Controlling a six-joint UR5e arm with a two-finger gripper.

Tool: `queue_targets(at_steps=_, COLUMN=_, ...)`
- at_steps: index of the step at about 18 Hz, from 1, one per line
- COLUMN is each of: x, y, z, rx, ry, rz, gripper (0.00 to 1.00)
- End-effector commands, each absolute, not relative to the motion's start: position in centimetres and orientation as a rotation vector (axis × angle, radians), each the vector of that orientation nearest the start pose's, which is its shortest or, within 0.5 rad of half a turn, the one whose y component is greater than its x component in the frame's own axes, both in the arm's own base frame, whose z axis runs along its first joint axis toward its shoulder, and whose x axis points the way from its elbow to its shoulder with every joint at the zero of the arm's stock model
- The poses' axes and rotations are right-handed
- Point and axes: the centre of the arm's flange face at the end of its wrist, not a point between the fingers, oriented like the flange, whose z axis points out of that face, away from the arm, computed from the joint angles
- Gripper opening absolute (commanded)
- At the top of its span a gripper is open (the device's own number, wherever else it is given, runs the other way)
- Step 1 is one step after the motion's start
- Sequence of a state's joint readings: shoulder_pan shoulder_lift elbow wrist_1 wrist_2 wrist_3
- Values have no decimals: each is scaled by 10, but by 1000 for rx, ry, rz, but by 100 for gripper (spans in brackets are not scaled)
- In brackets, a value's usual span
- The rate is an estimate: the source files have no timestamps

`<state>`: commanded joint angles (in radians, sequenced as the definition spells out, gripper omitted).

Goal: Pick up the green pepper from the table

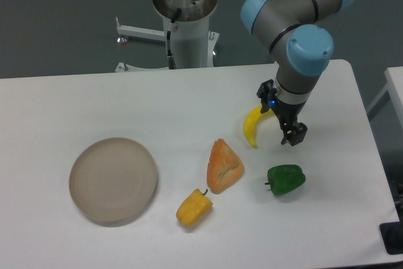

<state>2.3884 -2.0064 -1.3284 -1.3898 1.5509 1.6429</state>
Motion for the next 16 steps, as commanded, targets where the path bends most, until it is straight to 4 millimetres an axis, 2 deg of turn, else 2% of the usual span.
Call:
queue_targets(at_steps=5, x=-390, y=553, z=372, rx=-2845, ry=1274, rz=-31, gripper=100)
queue_targets(at_steps=7, x=-392, y=554, z=369, rx=-2796, ry=1227, rz=-32, gripper=100)
queue_targets(at_steps=9, x=-402, y=552, z=371, rx=-2742, ry=1151, rz=-22, gripper=100)
queue_targets(at_steps=11, x=-405, y=551, z=372, rx=-2736, ry=1147, rz=-20, gripper=100)
queue_targets(at_steps=13, x=-410, y=557, z=366, rx=-2720, ry=1172, rz=-19, gripper=100)
queue_targets(at_steps=16, x=-424, y=578, z=353, rx=-2681, ry=1215, rz=34, gripper=100)
